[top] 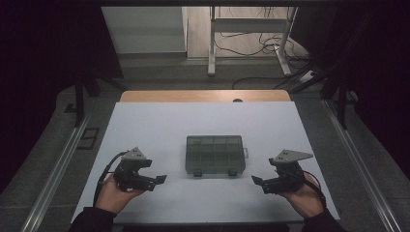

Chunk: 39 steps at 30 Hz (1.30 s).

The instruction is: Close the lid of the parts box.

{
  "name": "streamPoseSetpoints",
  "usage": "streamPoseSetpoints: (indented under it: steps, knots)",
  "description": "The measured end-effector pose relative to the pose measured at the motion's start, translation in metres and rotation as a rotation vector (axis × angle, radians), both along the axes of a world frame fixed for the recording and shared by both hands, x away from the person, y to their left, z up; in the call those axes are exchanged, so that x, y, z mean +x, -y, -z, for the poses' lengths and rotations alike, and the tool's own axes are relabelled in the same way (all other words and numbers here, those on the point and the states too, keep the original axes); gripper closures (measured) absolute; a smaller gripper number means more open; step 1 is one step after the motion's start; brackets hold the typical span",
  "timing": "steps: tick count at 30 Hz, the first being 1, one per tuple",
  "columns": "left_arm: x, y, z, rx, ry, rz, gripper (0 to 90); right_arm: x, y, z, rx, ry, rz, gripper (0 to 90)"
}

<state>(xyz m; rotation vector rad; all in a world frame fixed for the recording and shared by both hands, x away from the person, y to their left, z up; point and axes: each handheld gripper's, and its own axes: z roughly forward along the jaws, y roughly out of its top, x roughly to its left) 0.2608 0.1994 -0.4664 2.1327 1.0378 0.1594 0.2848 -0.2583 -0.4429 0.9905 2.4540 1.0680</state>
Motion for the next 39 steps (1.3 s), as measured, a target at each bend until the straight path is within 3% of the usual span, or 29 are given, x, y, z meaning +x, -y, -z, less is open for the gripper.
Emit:
streamPoseSetpoints:
  steps: [10, 21, 39]
  knots:
    - [-0.005, -0.006, 0.0, 0.02, 0.01, -0.032, 8.9, -0.005, 0.007, 0.0, 0.004, -0.017, 0.031, 4.1]
    - [-0.01, -0.014, -0.001, 0.012, 0.019, -0.045, 5.0, -0.009, 0.012, 0.001, 0.0, -0.04, 0.047, 2.1]
    - [-0.02, -0.029, -0.001, 0.016, 0.073, -0.095, 0.8, -0.018, 0.022, -0.003, 0.004, -0.026, 0.091, 0.5]
